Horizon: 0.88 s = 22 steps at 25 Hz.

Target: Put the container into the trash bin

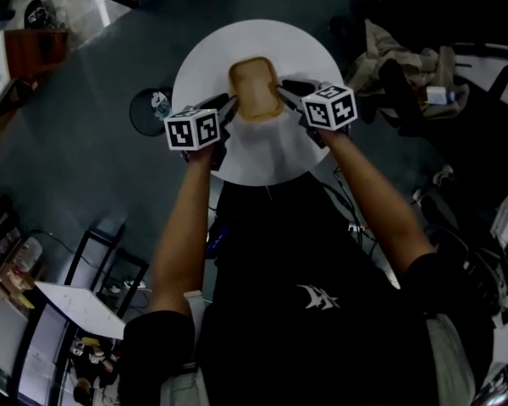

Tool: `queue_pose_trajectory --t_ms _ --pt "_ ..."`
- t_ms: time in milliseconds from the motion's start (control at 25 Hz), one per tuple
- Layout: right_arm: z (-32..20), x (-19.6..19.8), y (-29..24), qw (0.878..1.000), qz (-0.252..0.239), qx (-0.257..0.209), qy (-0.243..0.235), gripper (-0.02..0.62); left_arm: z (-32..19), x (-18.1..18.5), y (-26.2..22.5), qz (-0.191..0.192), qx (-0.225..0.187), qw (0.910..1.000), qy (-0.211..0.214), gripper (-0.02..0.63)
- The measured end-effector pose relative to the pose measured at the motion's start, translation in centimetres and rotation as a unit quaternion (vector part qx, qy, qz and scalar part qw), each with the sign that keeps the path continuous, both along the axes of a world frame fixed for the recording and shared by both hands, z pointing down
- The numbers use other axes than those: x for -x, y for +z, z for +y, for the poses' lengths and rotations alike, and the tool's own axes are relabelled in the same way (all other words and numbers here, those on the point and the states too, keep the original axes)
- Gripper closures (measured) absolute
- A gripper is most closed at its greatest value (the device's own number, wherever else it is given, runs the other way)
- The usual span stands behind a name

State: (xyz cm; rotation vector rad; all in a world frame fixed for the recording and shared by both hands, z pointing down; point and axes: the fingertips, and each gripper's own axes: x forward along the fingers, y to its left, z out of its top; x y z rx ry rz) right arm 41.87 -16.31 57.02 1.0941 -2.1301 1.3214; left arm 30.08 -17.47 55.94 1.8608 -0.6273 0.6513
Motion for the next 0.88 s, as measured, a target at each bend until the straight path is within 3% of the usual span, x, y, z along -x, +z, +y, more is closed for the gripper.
queue_pose_trajectory --t_ms 320,880 --pt "0.8 0.4 1.1 1.0 0.001 0.014 -0.007 0.479 1.2 -0.4 1.6 -0.014 0.028 0.9994 -0.015 0.491" --pt "0.7 0.7 1.2 1.0 -0.007 0.025 0.003 0.534 1.1 -0.7 2.2 -0.017 0.041 0.9988 -0.022 0.571"
